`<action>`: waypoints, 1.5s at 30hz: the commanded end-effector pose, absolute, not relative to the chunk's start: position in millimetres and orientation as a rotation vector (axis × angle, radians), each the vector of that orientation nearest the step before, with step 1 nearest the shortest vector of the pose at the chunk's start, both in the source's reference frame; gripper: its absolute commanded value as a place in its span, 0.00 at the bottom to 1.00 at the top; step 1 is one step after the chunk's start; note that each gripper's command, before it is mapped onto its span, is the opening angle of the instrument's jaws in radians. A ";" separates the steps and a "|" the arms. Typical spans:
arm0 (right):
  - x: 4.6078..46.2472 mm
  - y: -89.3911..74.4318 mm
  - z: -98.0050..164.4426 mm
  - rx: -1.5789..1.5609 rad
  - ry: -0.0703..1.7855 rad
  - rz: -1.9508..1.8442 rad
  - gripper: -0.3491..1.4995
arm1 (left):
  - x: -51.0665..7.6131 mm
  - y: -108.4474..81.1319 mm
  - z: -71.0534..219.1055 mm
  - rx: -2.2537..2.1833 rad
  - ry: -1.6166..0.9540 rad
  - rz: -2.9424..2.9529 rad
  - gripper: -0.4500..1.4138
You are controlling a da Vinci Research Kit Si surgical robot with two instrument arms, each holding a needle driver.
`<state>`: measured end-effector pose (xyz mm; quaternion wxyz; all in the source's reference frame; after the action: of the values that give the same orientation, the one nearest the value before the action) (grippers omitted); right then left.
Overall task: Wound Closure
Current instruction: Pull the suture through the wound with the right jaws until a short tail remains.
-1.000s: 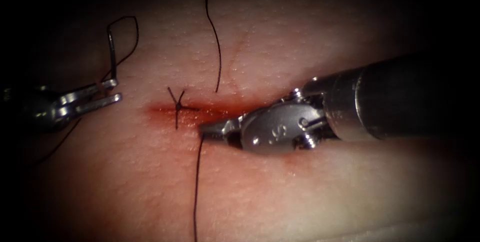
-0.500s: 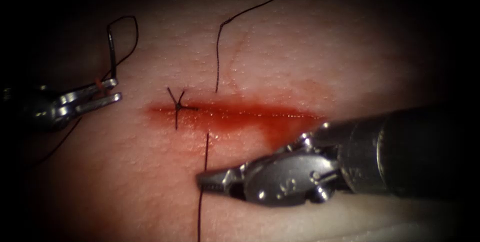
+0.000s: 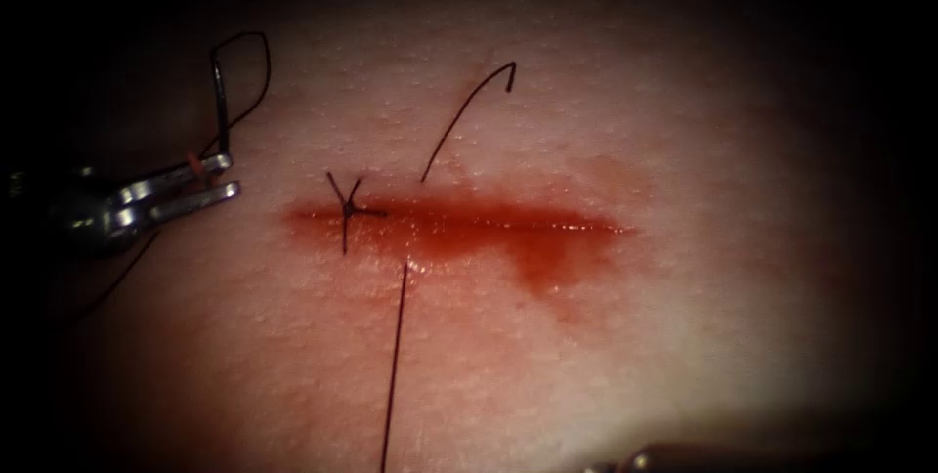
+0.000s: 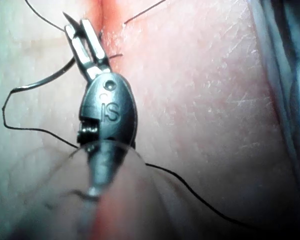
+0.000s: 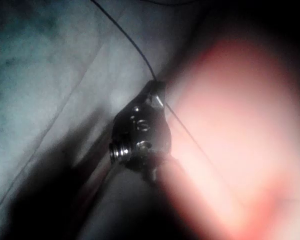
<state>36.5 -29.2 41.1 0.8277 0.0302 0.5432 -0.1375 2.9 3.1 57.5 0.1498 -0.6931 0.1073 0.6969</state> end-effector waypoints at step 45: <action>35.7 -19.5 43.8 -0.099 1.188 -0.214 0.91 | 2.5 3.1 57.9 -1.992 0.308 2.003 0.00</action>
<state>35.1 -19.7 43.0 0.8225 -0.0460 0.5582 -0.0990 2.9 3.0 57.3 0.1497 -0.6925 0.1070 0.6976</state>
